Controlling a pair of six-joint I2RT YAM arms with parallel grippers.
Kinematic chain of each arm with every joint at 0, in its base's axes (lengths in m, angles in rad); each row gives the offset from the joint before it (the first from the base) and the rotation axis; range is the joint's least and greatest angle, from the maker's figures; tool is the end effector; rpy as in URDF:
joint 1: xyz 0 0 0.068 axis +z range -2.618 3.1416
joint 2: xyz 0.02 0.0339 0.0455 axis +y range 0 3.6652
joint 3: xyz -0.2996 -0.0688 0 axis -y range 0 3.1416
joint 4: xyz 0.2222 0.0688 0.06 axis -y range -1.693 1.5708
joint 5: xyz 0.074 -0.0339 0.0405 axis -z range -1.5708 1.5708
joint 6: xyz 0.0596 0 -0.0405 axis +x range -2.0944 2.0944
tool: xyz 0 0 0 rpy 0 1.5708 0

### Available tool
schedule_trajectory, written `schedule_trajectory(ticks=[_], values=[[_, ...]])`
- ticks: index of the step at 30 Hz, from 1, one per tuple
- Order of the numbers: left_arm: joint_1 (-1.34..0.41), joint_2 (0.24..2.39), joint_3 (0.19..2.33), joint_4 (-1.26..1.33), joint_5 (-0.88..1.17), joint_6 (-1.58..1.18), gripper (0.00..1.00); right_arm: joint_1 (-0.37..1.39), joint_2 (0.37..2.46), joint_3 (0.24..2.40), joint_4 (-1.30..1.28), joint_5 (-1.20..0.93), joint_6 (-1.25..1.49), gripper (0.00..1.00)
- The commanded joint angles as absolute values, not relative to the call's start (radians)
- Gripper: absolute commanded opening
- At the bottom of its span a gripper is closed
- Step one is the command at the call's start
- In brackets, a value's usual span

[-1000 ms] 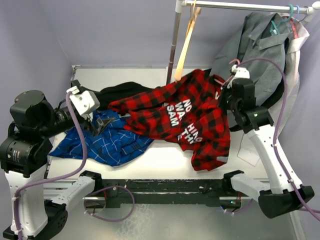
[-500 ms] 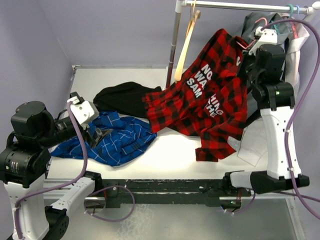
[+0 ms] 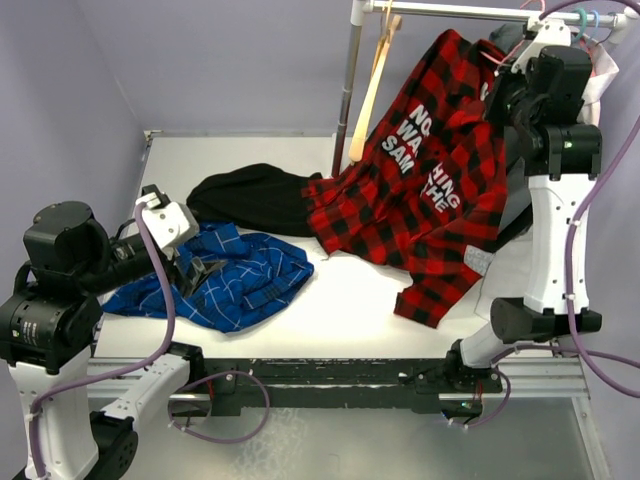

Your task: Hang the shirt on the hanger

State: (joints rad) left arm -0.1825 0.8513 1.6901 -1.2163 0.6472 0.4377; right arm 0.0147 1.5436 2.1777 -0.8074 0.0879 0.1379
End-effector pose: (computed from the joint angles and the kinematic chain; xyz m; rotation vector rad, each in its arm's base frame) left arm 0.0323 -0.0425 0.4994 0.9644 1.6307 -0.4548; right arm 0.2867 -0.0010 0.5700 0.1715 1.7351 0.0352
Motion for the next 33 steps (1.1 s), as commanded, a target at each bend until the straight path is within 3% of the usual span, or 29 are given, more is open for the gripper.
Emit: schedule_trajectory(ticks=[1, 17, 33], values=[[-0.173, 0.869, 1.690, -1.198, 0.666, 0.439, 0.99, -0.011, 1.581, 2.302, -0.747, 0.001, 0.137, 0.00], [-0.176, 0.883, 1.683, -1.200, 0.662, 0.454, 0.99, -0.055, 1.799, 2.540, -0.750, -0.029, 0.163, 0.00], [-0.175, 0.910, 1.650, -1.167, 0.630, 0.445, 0.99, -0.094, 1.811, 2.375, -0.661, -0.012, 0.156, 0.00]])
